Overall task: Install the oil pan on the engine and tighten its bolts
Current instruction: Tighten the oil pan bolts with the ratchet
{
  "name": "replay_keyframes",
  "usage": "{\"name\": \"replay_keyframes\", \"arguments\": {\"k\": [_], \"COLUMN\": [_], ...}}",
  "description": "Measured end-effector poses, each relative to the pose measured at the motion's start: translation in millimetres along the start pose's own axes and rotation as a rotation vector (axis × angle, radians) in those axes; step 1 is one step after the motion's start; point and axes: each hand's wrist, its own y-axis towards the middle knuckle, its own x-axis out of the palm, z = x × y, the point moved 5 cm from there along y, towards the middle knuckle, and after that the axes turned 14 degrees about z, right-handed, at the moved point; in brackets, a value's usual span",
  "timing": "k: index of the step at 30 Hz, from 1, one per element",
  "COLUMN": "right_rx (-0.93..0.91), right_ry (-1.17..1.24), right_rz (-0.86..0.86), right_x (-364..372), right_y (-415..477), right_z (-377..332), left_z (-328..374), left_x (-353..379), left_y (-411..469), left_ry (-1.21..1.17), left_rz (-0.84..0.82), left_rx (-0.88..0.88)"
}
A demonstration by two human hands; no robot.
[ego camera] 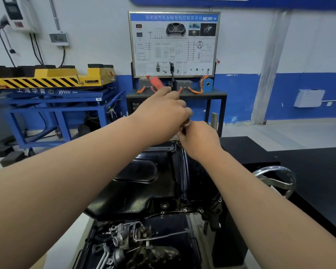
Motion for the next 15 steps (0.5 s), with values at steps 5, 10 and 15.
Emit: {"name": "replay_keyframes", "arguments": {"k": [5, 10, 15], "right_rx": [0.028, 0.031, -0.074], "right_ry": [-0.032, 0.005, 0.090], "right_rz": [0.000, -0.022, -0.058], "right_x": [0.7, 8.5, 1.6], "right_y": [3.2, 2.8, 1.9], "right_z": [2.3, -4.3, -5.6], "left_z": [-7.8, -6.4, -11.6], "left_x": [2.0, 1.8, 3.8], "left_y": [-1.5, -4.7, -5.4], "left_ry": [-0.056, -0.145, -0.080], "left_rz": [-0.116, -0.126, -0.096], "left_rx": [-0.195, -0.222, -0.031]}}
